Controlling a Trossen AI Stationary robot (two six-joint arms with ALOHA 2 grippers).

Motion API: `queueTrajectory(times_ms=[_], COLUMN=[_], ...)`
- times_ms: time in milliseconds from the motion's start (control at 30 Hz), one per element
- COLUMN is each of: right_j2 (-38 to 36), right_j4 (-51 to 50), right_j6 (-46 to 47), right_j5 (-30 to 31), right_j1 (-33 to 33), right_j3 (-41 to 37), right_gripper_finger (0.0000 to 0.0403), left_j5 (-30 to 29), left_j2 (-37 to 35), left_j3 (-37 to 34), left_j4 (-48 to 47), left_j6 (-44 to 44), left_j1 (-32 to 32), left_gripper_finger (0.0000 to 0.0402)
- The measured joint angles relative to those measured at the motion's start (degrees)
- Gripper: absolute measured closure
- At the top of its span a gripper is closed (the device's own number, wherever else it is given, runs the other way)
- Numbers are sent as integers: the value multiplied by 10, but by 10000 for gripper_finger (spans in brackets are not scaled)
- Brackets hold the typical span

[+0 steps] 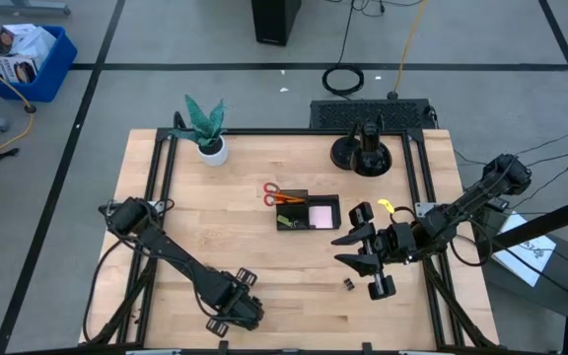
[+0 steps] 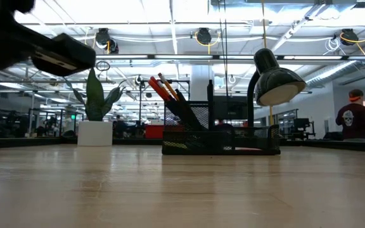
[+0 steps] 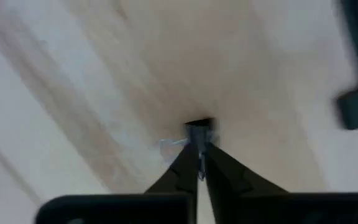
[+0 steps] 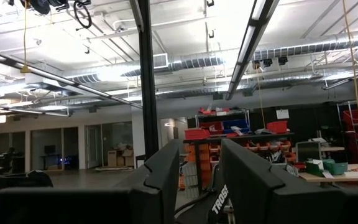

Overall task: Pick and place office supplies into organizer
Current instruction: Put the left black binder clip into the desk organizer

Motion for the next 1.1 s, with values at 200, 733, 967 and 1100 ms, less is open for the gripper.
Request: queueTrajectory(times_ms=[200, 733, 967, 1100], right_j2=[0, 0, 0, 0], right_j4=[0, 0, 2, 5], right_j6=[0, 0, 0, -1], right_j5=[0, 0, 0, 0], right_j1=[0, 0, 0, 0], right_j3=[0, 0, 0, 0], right_gripper_finger=[293, 293, 293, 293], left_j5=[2, 4, -88, -148], left_j2=[1, -1, -3, -3], left_j3=[-1, 0, 67, 119], left_j4=[2, -10, -88, -117], left_j6=[-2, -44, -39, -30], left_j1=[0, 18, 31, 46], left_gripper_finger=[387, 400, 401, 401])
